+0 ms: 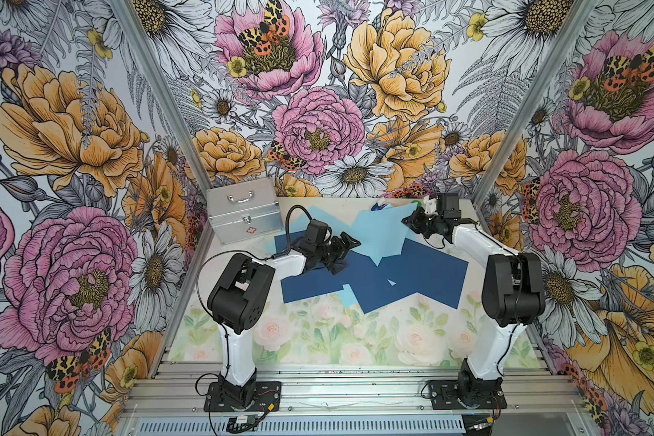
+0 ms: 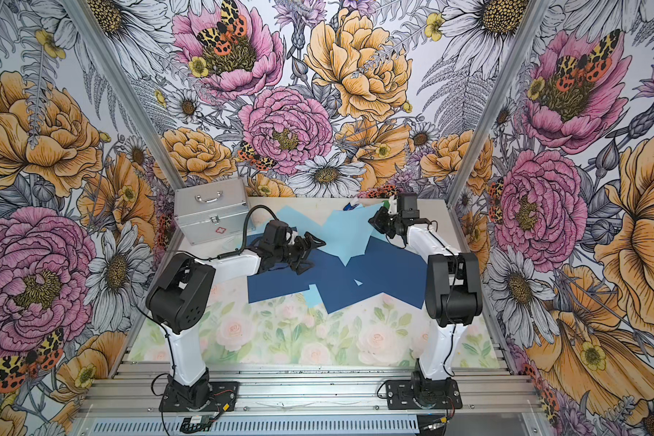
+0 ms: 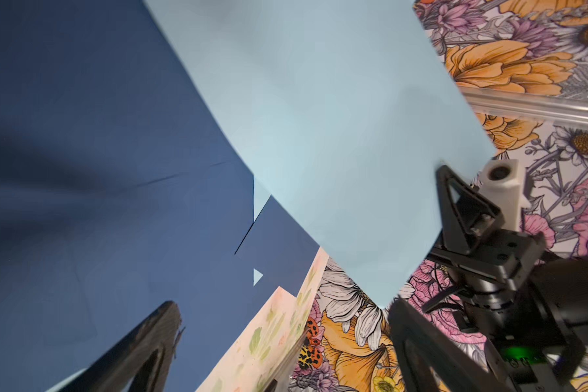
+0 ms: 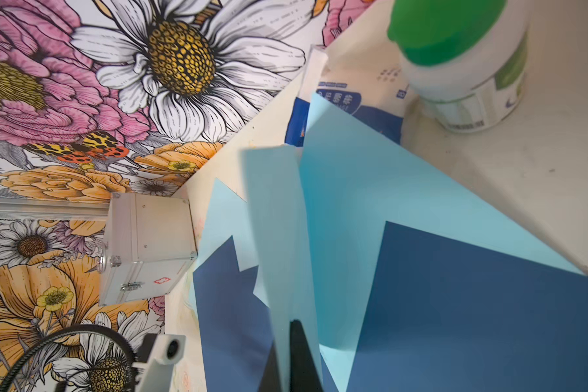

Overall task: Sort the scattered colored papers by color
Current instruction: Pick up the colored paper.

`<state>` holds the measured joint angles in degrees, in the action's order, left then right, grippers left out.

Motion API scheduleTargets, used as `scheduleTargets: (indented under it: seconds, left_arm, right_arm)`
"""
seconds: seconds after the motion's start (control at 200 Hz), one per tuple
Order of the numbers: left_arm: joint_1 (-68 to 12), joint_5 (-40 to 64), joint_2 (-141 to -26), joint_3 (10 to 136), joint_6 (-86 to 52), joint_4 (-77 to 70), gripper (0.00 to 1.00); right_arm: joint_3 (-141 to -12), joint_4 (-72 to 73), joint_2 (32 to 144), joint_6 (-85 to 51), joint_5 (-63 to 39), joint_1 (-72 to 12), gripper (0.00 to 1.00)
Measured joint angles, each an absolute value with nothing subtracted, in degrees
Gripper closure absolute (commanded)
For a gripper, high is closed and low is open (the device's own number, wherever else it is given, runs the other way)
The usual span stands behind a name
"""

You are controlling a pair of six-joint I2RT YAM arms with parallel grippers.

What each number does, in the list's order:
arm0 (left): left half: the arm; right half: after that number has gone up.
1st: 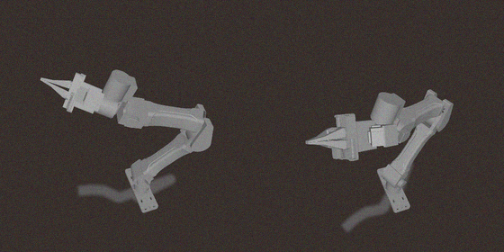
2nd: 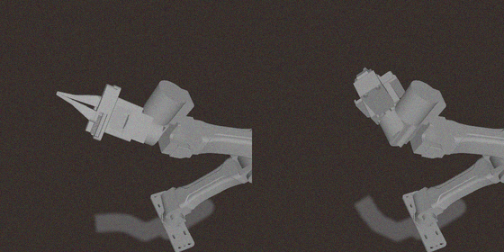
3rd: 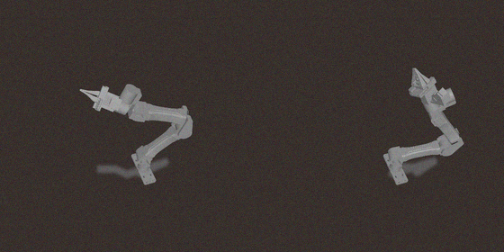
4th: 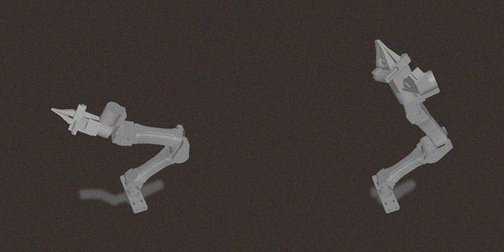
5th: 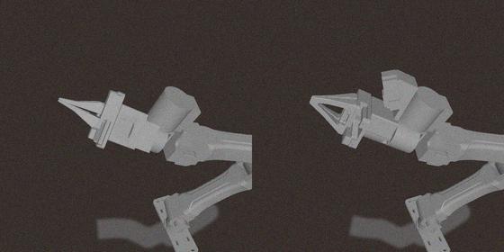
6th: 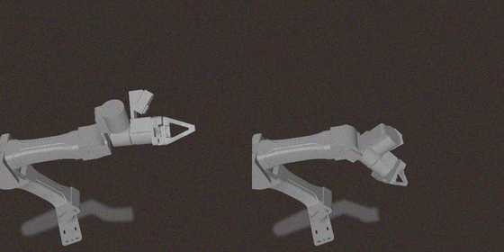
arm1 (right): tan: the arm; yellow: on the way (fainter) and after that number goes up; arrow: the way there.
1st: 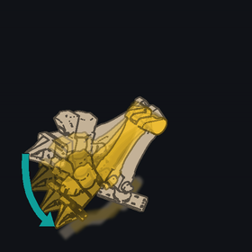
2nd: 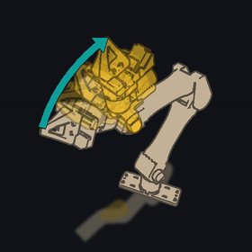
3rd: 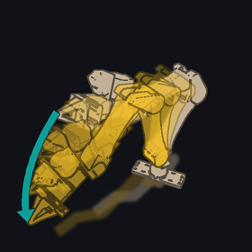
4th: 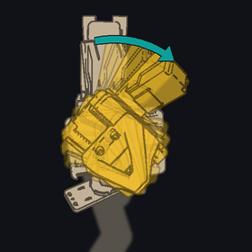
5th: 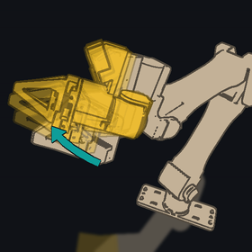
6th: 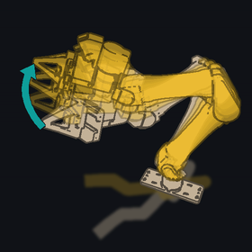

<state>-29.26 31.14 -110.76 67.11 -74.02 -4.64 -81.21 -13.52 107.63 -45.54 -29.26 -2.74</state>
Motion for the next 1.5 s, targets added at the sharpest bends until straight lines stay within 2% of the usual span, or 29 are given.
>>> scheduleTargets:
  seconds: [0.215,0.42,0.976,1.146,1.316,1.501]
  left_arm:
    - [-32.42,30.24,-112.09,67.26,-84.84,-15.4,0.02]
    - [-34.37,29.34,-118.91,69.19,-93.65,-21.93,0.02]
    - [-34.83,22.61,-131.83,76.23,-111.0,-40.21,0.02]
    - [-34.83,21.63,-132.33,76.62,-113.12,-41.95,0.05]
    - [-34.83,20.93,-132.46,76.62,-114.54,-43.2,0.15]
    - [-35.14,20.51,-132.49,76.16,-115.13,-43.81,0.14]
  right_arm:
    - [-81.71,-13.61,106.17,-48.66,-27.57,-3.44,1.0]
    - [-81.71,-13.8,103.31,-51.44,-26.35,-3.46,1.0]
    - [-77.06,-14.13,99.55,-54.65,-25.21,-3.49,1.0]
    - [-76.09,-14.15,98.13,-54.65,-25.19,-3.49,1.0]
    - [-75.13,-14.09,97.32,-54.68,-25.06,-3.49,1.0]
    - [-74.76,-14.13,97.3,-54.7,-25.02,-3.46,1.0]
